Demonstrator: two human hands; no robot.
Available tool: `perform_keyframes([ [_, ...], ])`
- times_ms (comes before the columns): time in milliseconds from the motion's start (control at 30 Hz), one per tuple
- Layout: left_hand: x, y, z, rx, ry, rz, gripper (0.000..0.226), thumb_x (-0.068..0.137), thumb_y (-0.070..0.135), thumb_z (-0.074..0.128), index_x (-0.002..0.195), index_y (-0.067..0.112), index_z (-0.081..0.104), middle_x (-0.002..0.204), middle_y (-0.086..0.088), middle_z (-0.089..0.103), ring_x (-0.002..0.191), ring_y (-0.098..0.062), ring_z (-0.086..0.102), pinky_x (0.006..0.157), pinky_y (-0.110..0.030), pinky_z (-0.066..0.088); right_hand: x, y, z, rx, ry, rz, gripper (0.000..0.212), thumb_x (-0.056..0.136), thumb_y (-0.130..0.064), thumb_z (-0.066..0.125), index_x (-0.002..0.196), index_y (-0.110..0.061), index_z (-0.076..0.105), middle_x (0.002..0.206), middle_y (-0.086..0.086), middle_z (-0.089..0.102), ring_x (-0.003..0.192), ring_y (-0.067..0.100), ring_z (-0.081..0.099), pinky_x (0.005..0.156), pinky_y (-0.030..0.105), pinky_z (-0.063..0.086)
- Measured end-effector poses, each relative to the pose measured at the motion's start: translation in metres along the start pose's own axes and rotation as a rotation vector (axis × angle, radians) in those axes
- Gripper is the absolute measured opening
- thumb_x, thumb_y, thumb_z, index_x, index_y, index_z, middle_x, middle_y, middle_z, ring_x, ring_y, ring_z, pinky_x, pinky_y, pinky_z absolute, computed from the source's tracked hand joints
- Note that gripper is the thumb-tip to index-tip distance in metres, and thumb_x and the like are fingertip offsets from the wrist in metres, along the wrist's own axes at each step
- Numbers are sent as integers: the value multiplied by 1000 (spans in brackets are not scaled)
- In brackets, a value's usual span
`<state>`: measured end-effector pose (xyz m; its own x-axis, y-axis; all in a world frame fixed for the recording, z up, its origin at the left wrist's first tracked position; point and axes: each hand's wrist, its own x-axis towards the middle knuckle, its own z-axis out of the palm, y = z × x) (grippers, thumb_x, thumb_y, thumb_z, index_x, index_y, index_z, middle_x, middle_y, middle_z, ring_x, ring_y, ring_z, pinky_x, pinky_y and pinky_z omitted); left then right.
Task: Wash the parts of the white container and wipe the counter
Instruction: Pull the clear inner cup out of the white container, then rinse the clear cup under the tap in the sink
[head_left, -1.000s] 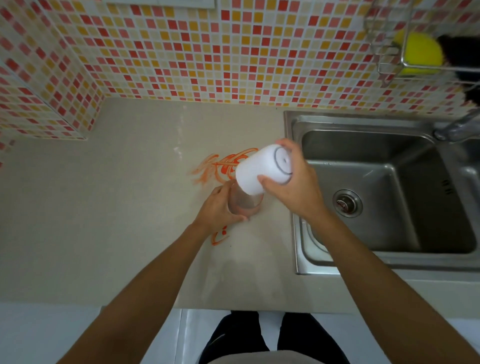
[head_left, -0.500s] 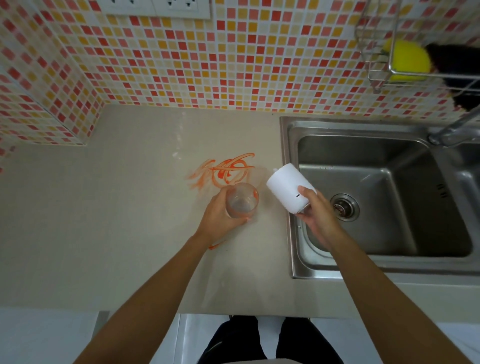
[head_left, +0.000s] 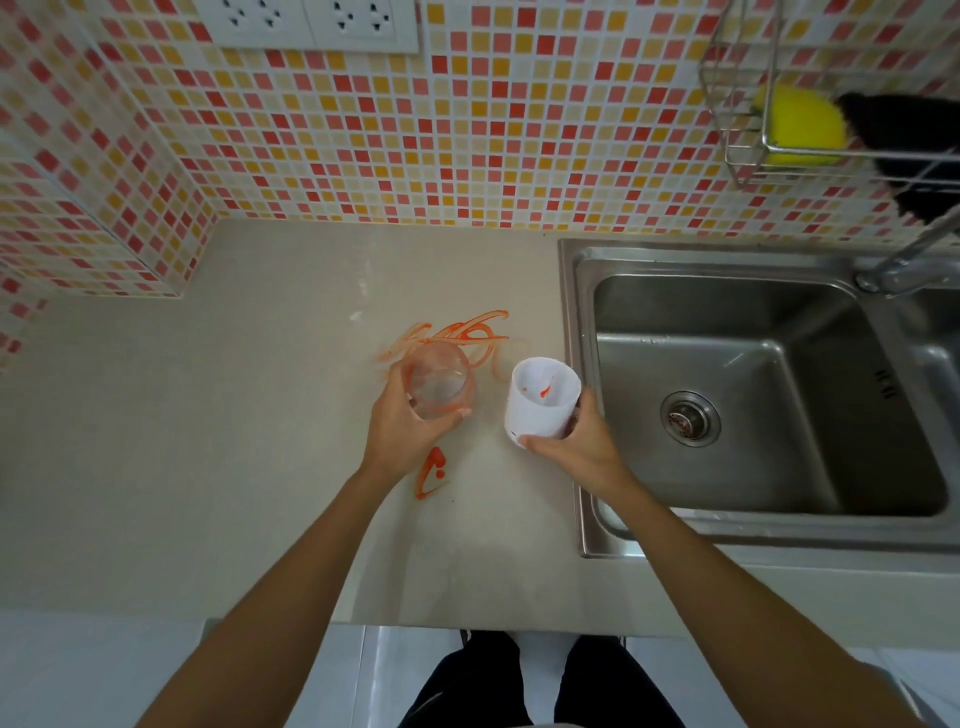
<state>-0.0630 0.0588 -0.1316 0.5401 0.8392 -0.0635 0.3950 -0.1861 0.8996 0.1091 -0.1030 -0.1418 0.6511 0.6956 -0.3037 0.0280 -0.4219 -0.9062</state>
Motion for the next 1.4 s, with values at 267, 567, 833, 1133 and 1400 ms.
perform_keyframes([
  [267, -11, -8, -11, 20, 41, -25, 82, 60, 38, 90, 127, 28, 44, 117, 13, 57, 107, -8, 58, 90, -29, 53, 2, 1, 21, -165, 7, -196, 87, 60, -29, 91, 130, -29, 40, 121, -12, 54, 107, 5, 52, 83, 8, 39],
  [567, -4, 12, -17, -29, 110, 22, 77, 63, 32, 90, 124, 33, 43, 116, 31, 52, 108, 7, 54, 94, -28, 51, 3, 4, 13, -252, -129, -207, 103, 65, -18, 79, 148, -28, 19, 147, -1, 38, 134, 15, 38, 110, 28, 32],
  [833, 27, 76, -5, -39, 144, 120, 85, 62, 43, 87, 131, 24, 42, 123, 9, 53, 116, -11, 55, 97, -29, 48, 6, -9, -44, -399, 38, -183, 81, 87, -20, 65, 153, -13, 19, 157, 4, 27, 144, 21, 26, 111, 25, 19],
  [1133, 31, 161, 82, -81, 52, 211, 85, 68, 33, 87, 136, 20, 39, 125, 6, 51, 112, -11, 52, 94, -24, 47, -5, -19, -140, -402, 157, -218, 72, 93, -31, 61, 152, -16, 24, 156, 4, 28, 142, 21, 29, 113, 30, 24],
  [1400, 0, 190, 187, -42, -105, 242, 84, 64, 36, 89, 132, 26, 41, 122, 13, 54, 108, -4, 54, 91, -22, 45, -17, 14, -229, -415, 237, -156, 69, 90, -33, 62, 150, -21, 29, 152, 1, 35, 139, 19, 33, 111, 29, 27],
])
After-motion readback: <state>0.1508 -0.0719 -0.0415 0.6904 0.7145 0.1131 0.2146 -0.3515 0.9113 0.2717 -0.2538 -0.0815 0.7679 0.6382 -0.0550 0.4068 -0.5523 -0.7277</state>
